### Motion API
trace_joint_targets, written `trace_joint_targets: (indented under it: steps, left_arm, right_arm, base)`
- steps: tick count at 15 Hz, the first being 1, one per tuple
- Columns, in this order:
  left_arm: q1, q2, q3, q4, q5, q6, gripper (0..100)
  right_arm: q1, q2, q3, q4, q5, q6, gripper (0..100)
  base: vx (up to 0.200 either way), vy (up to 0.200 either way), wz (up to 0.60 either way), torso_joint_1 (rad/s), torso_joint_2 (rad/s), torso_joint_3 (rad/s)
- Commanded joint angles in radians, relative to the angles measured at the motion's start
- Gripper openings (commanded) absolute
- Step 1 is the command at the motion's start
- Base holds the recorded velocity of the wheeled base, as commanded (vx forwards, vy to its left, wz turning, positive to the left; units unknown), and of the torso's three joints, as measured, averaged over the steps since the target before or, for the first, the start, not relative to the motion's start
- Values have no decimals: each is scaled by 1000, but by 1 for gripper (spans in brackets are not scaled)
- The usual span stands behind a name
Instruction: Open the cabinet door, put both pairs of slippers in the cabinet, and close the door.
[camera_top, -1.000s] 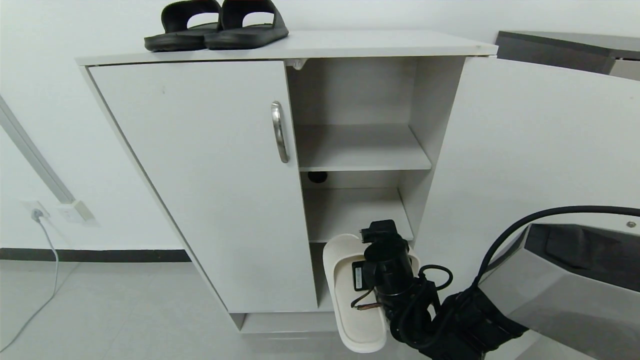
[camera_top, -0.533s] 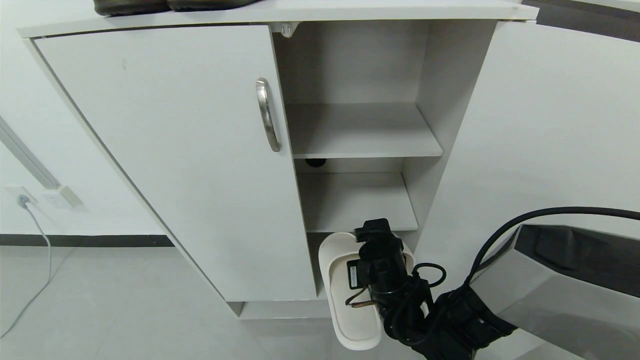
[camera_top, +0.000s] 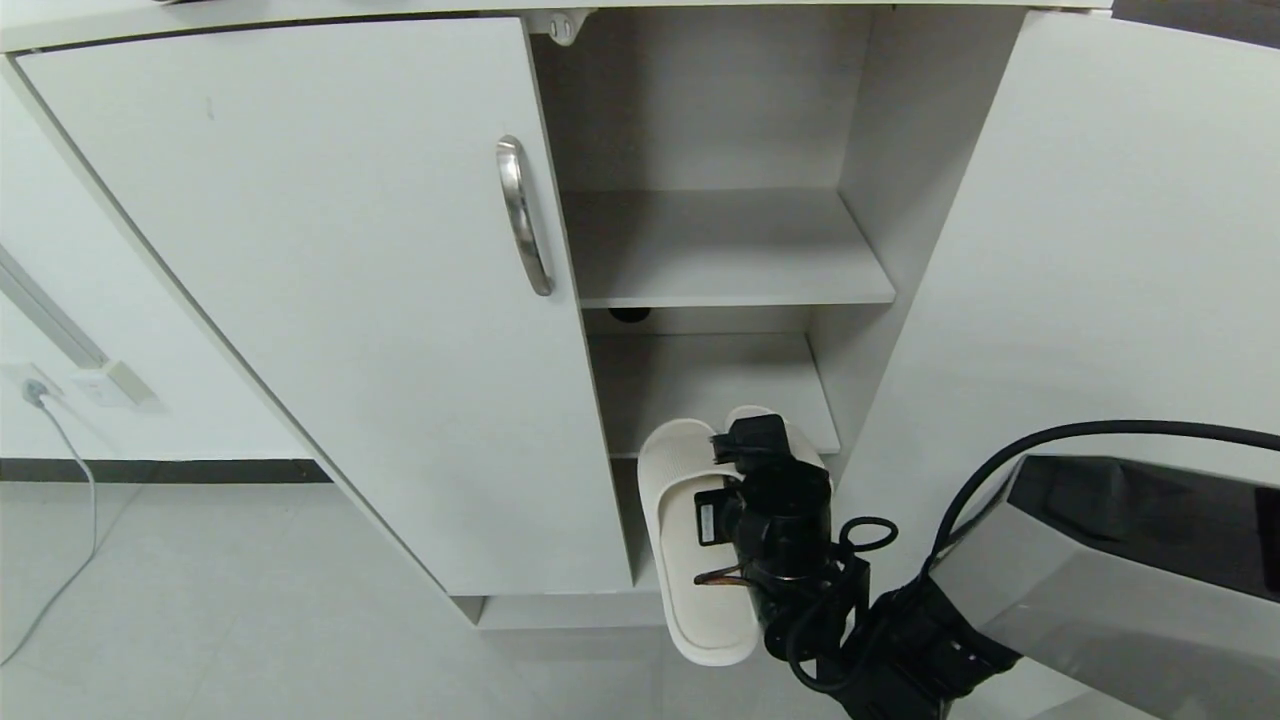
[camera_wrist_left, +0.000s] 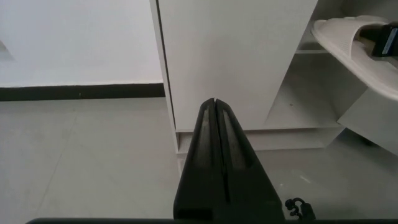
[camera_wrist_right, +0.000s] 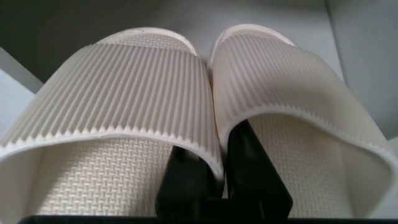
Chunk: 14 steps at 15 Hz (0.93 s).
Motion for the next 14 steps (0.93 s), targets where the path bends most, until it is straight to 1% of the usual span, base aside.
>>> trace_joint_targets:
  steps: [1, 4, 13, 14]
  left_arm:
    - [0, 0, 0, 0, 0, 0, 0]
    - [0, 2, 0, 0, -1, -2, 0]
    - [0, 2, 0, 0, -1, -3, 0]
    - [0, 0, 0, 0, 2, -3, 0]
  right_arm:
    - [-12, 41, 5, -13, -2, -2, 0]
    - [-20, 48, 4, -31, -2, -2, 0]
    - [-26, 59, -4, -36, -4, -2, 0]
    - [-26, 67, -16, -38, -4, -1, 0]
  base:
    - [0, 0, 0, 0, 0, 0]
    - [0, 0, 0, 0, 0, 0]
    - [200, 0, 0, 3, 5, 2]
    - [0, 0, 0, 0, 0, 0]
